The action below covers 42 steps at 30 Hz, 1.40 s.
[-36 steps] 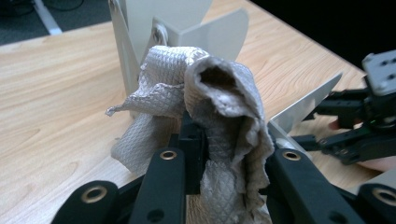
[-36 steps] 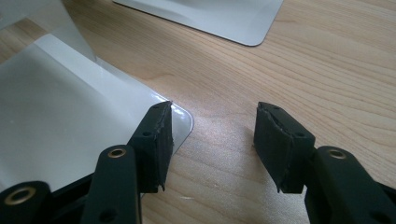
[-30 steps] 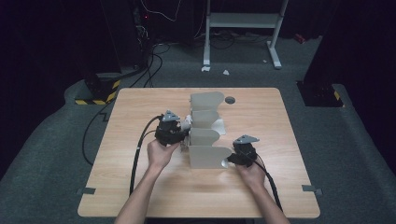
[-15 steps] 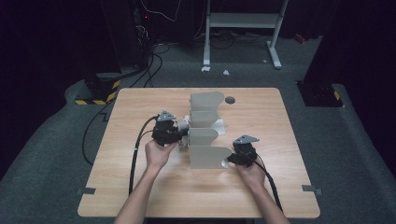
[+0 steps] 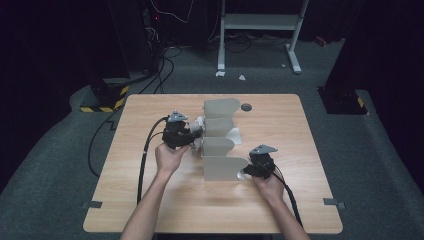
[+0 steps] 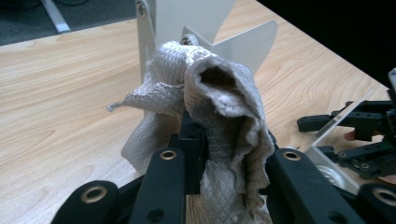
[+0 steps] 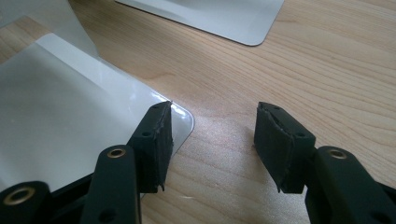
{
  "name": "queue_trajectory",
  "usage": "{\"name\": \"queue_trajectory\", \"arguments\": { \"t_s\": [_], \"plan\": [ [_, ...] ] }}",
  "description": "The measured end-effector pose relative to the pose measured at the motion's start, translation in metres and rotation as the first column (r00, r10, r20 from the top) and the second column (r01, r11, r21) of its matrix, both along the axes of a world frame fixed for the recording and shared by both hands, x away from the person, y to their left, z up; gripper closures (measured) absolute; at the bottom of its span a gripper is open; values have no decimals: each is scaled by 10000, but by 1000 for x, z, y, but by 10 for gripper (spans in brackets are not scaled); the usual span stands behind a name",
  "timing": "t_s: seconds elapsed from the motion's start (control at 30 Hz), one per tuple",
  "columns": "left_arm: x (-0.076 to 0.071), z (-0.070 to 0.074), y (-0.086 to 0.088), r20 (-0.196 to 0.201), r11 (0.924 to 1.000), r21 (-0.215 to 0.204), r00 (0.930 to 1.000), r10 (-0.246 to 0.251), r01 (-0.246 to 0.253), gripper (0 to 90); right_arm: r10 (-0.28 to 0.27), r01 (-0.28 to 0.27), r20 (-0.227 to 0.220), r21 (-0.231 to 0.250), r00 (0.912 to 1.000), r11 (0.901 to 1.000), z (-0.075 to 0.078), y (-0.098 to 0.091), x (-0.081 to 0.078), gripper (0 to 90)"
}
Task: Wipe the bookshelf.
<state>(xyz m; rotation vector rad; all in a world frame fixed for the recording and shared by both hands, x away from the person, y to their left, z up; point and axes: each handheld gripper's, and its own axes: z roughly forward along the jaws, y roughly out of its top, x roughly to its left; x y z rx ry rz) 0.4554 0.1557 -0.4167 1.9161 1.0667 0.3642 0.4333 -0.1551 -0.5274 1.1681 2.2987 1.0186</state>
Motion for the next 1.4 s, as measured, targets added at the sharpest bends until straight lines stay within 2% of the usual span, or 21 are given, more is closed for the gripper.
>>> {"name": "queue_trajectory", "arguments": {
  "t_s": [0.17,0.27,0.4,0.77,0.83,0.97,1.2,1.27,1.4],
  "plan": [
    [4,-5,-6,29,9987,516,10000,28,-29,734,-2,2,-2,2,10000,10000,0,0,0,470],
    [10,-12,-9,-152,9991,422,9999,-66,72,734,-3,3,-5,2,10000,10000,0,0,0,470],
    [16,-21,-12,-374,9984,558,9993,-78,99,734,-2,2,-4,3,10000,10000,0,0,0,471],
    [23,-44,-14,-878,9986,494,9961,-120,164,732,4,-4,5,-4,10000,10000,0,0,0,470],
    [23,-46,-16,-894,9989,463,9960,-76,118,732,2,-2,7,-4,10000,10000,0,0,0,470],
    [22,-49,-18,-947,9971,727,9954,-154,223,732,-1,1,6,-3,10000,10000,0,0,0,470],
    [19,-58,-14,-1164,9983,533,9930,-177,240,732,2,-2,6,-3,10000,10000,0,0,0,470],
    [17,-60,-14,-1124,9982,587,9936,-72,139,733,0,0,3,0,10000,10000,0,0,0,470],
    [13,-59,-14,-1054,9950,988,9944,-4,109,735,0,0,9,2,10000,10000,0,0,0,470]
  ]
}}
